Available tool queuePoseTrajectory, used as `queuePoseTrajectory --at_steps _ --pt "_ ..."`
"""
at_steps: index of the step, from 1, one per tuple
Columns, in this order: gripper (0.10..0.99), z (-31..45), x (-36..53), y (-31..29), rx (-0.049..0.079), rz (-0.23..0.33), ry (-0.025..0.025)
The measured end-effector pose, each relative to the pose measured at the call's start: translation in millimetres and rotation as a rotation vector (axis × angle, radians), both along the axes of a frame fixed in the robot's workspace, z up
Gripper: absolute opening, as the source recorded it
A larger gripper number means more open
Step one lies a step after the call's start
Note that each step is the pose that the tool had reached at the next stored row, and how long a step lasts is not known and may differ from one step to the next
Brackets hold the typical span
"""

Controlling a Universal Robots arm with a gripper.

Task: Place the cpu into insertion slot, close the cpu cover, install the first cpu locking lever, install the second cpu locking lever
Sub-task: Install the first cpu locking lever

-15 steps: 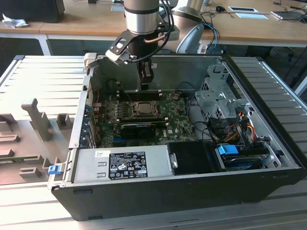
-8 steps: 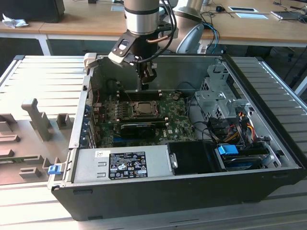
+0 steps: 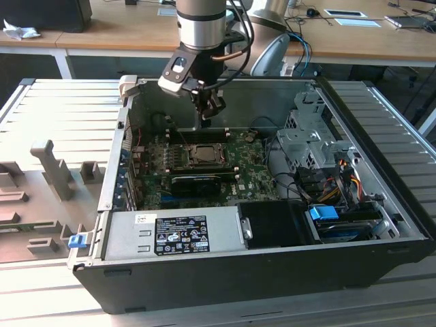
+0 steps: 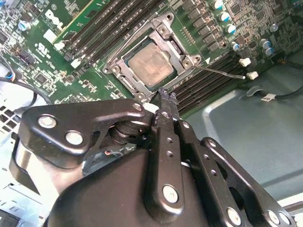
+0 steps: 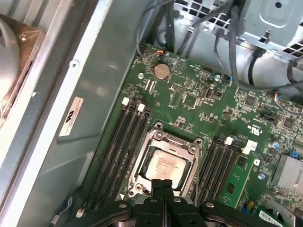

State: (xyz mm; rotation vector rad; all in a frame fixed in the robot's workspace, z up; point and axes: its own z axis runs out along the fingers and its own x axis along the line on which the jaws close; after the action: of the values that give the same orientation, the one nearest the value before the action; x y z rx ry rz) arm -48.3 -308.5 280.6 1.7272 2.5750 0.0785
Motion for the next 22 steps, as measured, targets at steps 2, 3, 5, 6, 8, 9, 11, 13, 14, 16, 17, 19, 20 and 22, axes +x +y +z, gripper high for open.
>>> queuePoseTrajectory --at_steps 2,3,5,6,8,9,11,13,14,16,17,19,20,22 --pt "0.106 0.0 -0.1 0.0 0.0 0.013 0.0" --pt "0.106 0.0 -0.1 0.0 0.0 0.022 -0.0001" --pt "0.106 0.0 -0.3 0.0 0.0 0.041 0.0" --pt "0.106 0.0 -0.5 0.0 0.0 0.059 0.0" --pt "0.106 0.0 -0.6 0.0 0.0 0.089 0.0" --pt "0.106 0.0 -0.6 0.0 0.0 0.1 0.0" --pt "0.106 0.0 -0.6 0.0 0.0 0.143 0.0" --pt "0.106 0.0 -0.6 0.0 0.0 0.159 0.0" --pt "0.106 0.0 -0.6 0.0 0.0 0.181 0.0" --pt "0.106 0.0 -0.6 0.0 0.0 0.212 0.0" --pt "0.106 0.0 -0.6 0.0 0.0 0.22 0.0" --pt "0.106 0.0 -0.6 0.0 0.0 0.248 0.0" --pt "0.106 0.0 -0.6 0.0 0.0 0.265 0.0" --pt "0.106 0.0 -0.6 0.0 0.0 0.28 0.0"
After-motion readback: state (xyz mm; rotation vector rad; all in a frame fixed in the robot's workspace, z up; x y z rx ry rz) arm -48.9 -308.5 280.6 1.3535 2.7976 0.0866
